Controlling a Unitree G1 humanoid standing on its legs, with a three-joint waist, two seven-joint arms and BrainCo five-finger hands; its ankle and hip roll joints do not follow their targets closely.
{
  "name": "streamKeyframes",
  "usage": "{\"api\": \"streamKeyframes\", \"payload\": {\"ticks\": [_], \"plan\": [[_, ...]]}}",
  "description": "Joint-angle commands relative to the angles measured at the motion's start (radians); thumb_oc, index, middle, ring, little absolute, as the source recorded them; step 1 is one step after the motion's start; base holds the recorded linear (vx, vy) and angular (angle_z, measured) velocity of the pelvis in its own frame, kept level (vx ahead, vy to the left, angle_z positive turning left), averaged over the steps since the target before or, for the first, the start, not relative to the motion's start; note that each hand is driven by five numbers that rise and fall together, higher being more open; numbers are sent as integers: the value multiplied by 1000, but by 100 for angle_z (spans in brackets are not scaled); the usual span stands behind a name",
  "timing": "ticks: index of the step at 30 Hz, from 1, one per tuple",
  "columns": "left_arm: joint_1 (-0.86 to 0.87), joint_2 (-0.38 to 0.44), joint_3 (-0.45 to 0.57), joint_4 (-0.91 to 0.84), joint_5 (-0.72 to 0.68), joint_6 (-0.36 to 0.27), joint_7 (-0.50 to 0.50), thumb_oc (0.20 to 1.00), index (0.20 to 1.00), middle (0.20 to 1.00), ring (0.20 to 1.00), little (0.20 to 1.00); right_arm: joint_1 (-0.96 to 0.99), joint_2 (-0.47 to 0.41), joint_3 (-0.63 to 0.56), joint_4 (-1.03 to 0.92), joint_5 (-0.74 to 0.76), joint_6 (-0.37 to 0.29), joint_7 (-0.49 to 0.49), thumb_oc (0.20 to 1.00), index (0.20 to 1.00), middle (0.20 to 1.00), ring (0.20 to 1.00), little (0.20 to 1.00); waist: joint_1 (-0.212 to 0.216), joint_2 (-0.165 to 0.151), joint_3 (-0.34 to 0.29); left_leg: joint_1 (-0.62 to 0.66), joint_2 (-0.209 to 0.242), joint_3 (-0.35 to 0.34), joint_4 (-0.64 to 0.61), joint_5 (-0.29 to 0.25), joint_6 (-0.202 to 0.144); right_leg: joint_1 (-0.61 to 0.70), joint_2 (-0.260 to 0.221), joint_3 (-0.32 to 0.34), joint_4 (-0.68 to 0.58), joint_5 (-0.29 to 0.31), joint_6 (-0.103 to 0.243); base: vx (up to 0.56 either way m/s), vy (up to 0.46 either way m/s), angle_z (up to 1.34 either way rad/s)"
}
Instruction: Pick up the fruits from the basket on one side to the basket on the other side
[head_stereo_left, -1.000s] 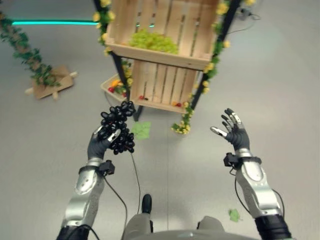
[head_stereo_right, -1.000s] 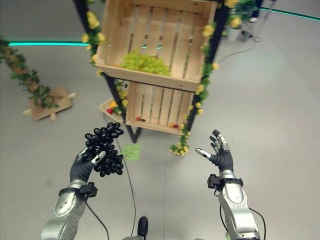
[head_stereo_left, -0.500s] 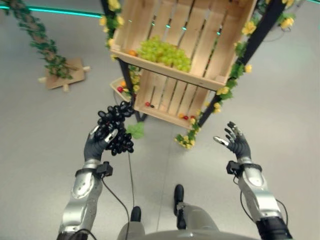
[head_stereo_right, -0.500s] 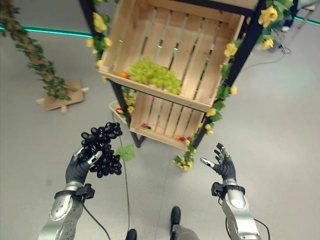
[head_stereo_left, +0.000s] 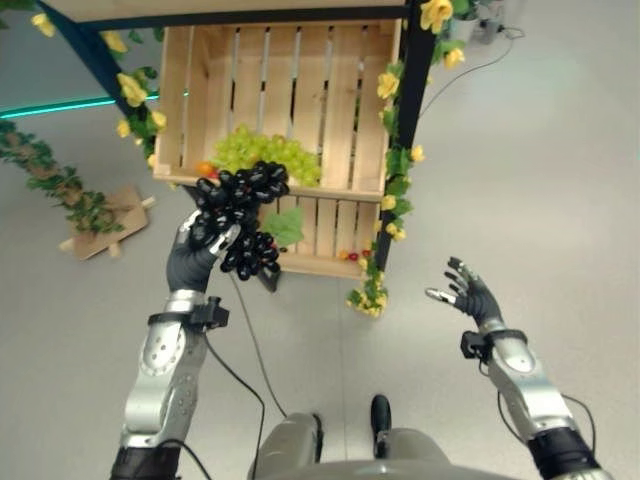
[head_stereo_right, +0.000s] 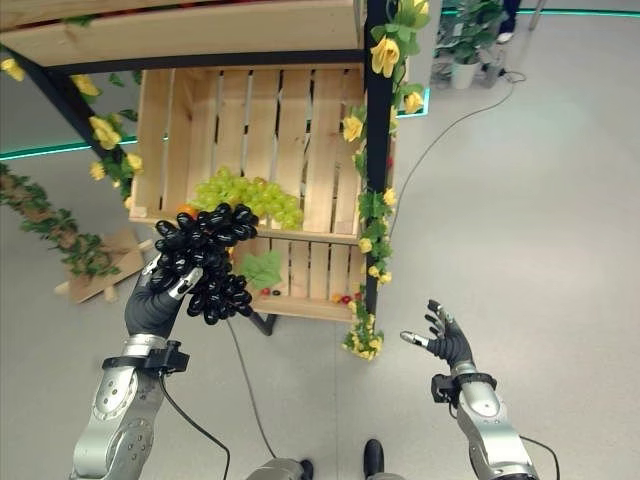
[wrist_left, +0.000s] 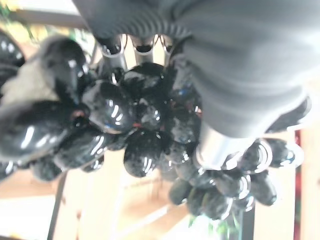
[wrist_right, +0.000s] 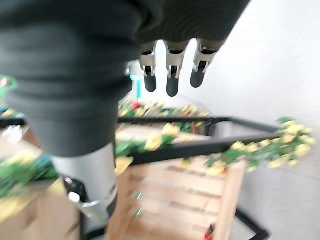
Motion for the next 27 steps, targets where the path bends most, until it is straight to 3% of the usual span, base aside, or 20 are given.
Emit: {"api": "streamKeyframes", "payload": {"ticks": [1,2,7,19,25,27], "plan": [[-21,56,43,-165,-40,-98,2,200,200,200,200,200,-10,-24,-7,-48,5,-39,-17,1000,1000,1000,1000,1000,21,4,-27,-25,30,-18,-90,73,-24,155,-69,-17,-20,-224,134,173,108,-31],[-44,53,43,-168,-59,-93,-16,200,200,200,200,200,-6,-21,3,-29,0,-28,4,1000,1000,1000,1000,1000,12,6,-29,2,22,3,-19,58,-36,179,-77,-15,-17,-223,132,92,83,-53],[-81,84,49,-197,-102,-102,-11,200,200,200,200,200,-5,-12,15,-3,8,-12,20,1000,1000,1000,1000,1000,3,18,-53,66,35,17,-121,79,-34,191,-72,-16,-46,-219,127,59,43,-31],[-233,146,10,-67,-108,-108,71,200,200,200,200,200,-26,-16,59,2,1,9,38,1000,1000,1000,1000,1000,-18,8,-69,79,29,39,-103,66,-25,207,-86,-29,-61,-207,140,26,1,8],[-388,258,-27,152,-132,-109,136,200,200,200,200,200,-32,-22,91,9,-10,22,47,1000,1000,1000,1000,1000,-39,16,-79,85,35,47,-106,63,-26,207,-94,-31,-67,-204,152,20,9,-6],[-465,359,-37,255,-99,-102,159,200,200,200,200,200,-31,-27,100,15,-14,26,49,1000,1000,1000,1000,1000,-48,21,-83,85,39,52,-108,63,-28,204,-97,-31,-69,-202,158,19,12,-7]]}}
